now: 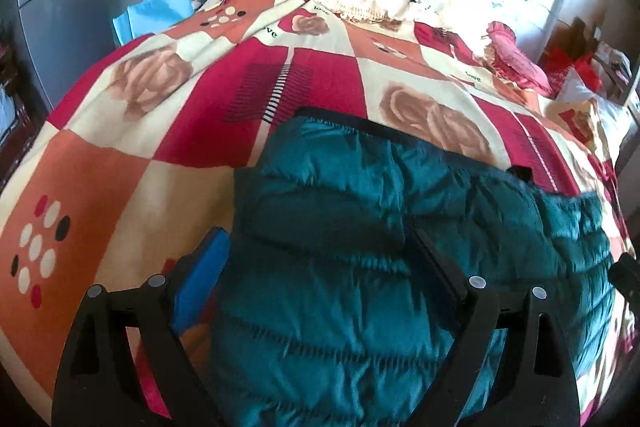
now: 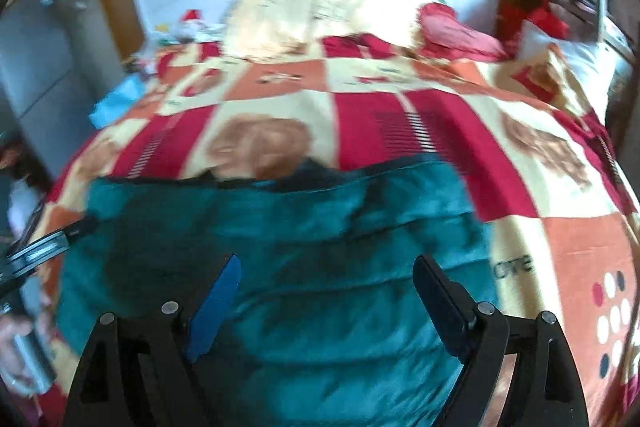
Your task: Fold large clothes
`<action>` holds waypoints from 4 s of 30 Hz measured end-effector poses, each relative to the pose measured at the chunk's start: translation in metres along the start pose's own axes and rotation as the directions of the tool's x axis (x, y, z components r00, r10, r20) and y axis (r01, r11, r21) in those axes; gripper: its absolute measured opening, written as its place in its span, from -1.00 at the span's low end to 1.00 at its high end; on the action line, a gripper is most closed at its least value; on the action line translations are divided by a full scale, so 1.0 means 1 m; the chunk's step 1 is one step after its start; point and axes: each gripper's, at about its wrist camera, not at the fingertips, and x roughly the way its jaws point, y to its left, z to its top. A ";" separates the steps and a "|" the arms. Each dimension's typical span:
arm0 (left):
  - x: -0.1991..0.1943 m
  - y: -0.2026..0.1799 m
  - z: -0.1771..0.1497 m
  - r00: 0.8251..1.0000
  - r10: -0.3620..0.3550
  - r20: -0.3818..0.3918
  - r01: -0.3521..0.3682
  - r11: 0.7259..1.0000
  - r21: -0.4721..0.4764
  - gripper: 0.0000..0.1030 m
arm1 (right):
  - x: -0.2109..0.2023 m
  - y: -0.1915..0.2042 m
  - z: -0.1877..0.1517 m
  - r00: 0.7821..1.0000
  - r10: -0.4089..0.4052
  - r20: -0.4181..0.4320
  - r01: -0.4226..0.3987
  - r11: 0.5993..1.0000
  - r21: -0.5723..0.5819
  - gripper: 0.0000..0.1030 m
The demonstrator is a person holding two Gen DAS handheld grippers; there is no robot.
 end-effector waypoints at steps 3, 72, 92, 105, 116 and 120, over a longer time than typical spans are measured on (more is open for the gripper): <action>-0.005 0.001 -0.012 1.000 0.006 -0.006 -0.006 1.000 0.013 0.74 | -0.002 0.026 -0.012 0.999 0.041 -0.010 -0.041 0.999 -0.033 0.69; 0.002 0.068 -0.071 0.887 -0.442 -0.138 0.386 0.870 -0.307 0.74 | -0.003 -0.140 -0.099 0.989 0.130 -0.072 -0.086 0.896 0.437 0.99; 0.019 0.029 -0.065 0.931 -0.345 -0.121 0.317 0.927 -0.201 0.99 | 0.050 -0.100 -0.080 0.946 0.317 -0.067 -0.271 0.887 0.374 0.99; -0.042 0.028 -0.066 0.921 -0.385 -0.063 0.374 0.917 -0.135 -0.17 | -0.020 -0.057 -0.074 0.956 0.292 0.008 -0.283 0.919 0.275 -0.16; -0.118 0.040 -0.138 0.888 -0.437 -0.143 0.432 0.900 -0.061 -0.27 | -0.091 -0.054 -0.132 0.898 0.437 -0.042 -0.410 0.869 0.278 -0.17; -0.147 0.039 -0.171 0.890 -0.424 -0.168 0.428 0.904 -0.009 -0.27 | -0.111 -0.064 -0.162 0.864 0.497 -0.074 -0.454 0.835 0.310 -0.17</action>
